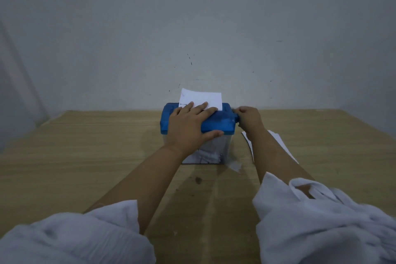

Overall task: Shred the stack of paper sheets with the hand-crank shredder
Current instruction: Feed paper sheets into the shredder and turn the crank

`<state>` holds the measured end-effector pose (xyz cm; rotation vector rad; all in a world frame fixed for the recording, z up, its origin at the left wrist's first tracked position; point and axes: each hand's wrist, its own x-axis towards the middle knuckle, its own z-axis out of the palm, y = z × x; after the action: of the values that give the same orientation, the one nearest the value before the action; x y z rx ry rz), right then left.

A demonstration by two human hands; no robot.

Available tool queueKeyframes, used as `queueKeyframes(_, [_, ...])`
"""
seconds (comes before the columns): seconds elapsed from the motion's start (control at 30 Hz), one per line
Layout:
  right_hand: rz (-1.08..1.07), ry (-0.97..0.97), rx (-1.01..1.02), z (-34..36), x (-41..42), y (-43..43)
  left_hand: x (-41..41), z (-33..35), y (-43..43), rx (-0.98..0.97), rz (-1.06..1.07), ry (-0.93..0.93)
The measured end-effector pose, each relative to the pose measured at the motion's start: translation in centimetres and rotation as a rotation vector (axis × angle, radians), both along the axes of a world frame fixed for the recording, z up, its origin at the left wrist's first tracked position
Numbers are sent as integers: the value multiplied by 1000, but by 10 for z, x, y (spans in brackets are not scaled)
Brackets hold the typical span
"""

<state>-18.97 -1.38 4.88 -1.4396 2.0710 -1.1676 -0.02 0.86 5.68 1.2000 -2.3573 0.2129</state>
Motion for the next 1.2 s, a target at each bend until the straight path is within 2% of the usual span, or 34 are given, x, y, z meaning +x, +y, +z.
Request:
queueKeyframes(0.07, [-19,3,16,-18,1,8,-1,1,0,15,16,10])
queueKeyframes(0.13, [-50,-147,-99,-39,9,21,-3,2,0,34,35,-4])
queueKeyframes(0.27, [-92,-190,-257,-65,23,39,-7,6,0,88,63,-22])
queueKeyframes(0.4, [-98,-122,-293,-65,26,46,-10,9,1,131,91,-51])
queueKeyframes(0.53, [-140,-162,-400,-68,32,56,-12,12,3,159,111,-29])
queueKeyframes(0.63, [-131,-121,-433,-71,32,61,-13,13,6,182,110,-10])
queueKeyframes(0.83, [-213,-22,-617,-60,34,72,-14,15,7,209,96,-3])
queueKeyframes(1.1, [-229,5,-765,-20,30,63,-12,13,3,164,73,-42])
queueKeyframes(1.2, [-157,-35,-730,-23,27,65,-12,7,2,118,75,-48])
